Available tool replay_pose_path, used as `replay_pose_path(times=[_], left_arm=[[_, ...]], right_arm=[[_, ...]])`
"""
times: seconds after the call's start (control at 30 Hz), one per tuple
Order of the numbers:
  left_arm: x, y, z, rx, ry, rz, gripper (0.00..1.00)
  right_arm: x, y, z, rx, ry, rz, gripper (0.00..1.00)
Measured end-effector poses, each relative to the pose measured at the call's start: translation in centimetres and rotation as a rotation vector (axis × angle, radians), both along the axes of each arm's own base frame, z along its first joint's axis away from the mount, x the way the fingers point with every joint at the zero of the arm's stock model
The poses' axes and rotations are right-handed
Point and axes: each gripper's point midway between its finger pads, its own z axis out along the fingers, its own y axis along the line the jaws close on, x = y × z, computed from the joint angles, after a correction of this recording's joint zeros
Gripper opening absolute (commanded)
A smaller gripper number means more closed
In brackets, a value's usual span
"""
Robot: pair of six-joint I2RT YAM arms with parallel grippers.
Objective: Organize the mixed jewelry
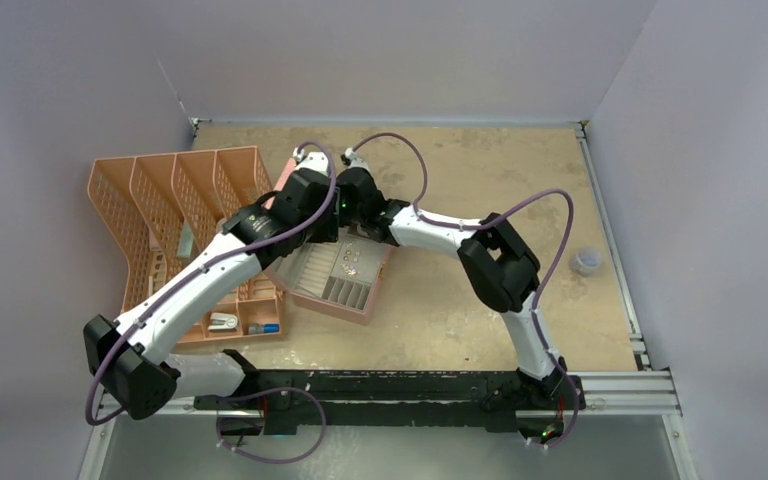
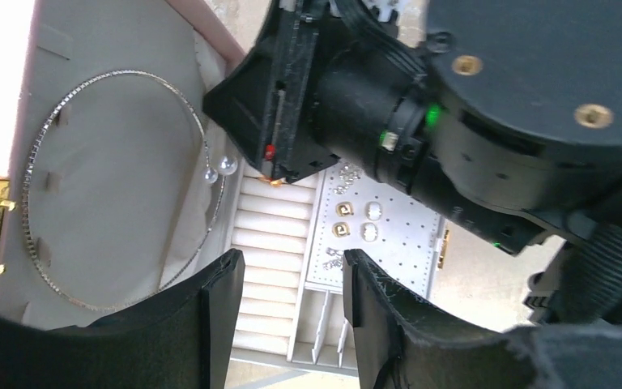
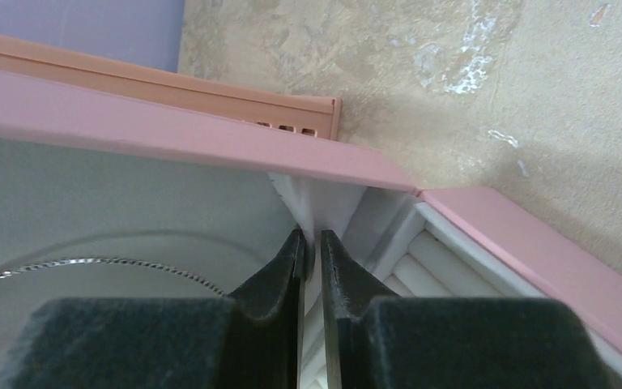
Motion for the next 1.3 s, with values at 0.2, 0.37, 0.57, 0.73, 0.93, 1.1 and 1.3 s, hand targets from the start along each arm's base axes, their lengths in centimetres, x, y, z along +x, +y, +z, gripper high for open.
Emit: replay_pose_path(times=[0.2, 0.37, 0.57, 0.73, 0.93, 1.1, 1.3], left_arm=[[0.7, 0.8, -1.3, 0.05, 0.019, 0.069, 0.48], [1.0, 2.0, -2.5, 0.073, 0.03, 0.13, 0.46], [1.8, 2.8, -5.0, 0.108, 0.085, 0.179, 0.44], [2.2, 3.4, -5.9, 0.111, 0.101, 0.217, 0.43], [2.6, 3.9, -6.0, 0.089, 0.102, 0.245, 0.42], [2.8, 4.0, -6.0, 0.072, 0.103, 0.26, 0.42], [2.8, 4.1, -6.2, 0.072, 0.108, 0.267, 0.41]], right_arm=[[0.0, -0.4, -0.5, 0.066, -0.009, 0.043, 0.07], [0.0, -0.5, -0.4, 0.099, -0.021, 0.063, 0.02], [-0.4, -0.8, -0.2, 0.129, -0.037, 0.09, 0.0], [-1.1, -1.7, -0.1, 0.139, -0.072, 0.132, 0.0], [-1.5, -2.4, 0.1, 0.135, -0.101, 0.162, 0.0], [-1.7, -2.4, 0.1, 0.135, -0.109, 0.184, 0.0], [-2.2, -2.5, 0.4, 0.182, -0.111, 0.227, 0.0]])
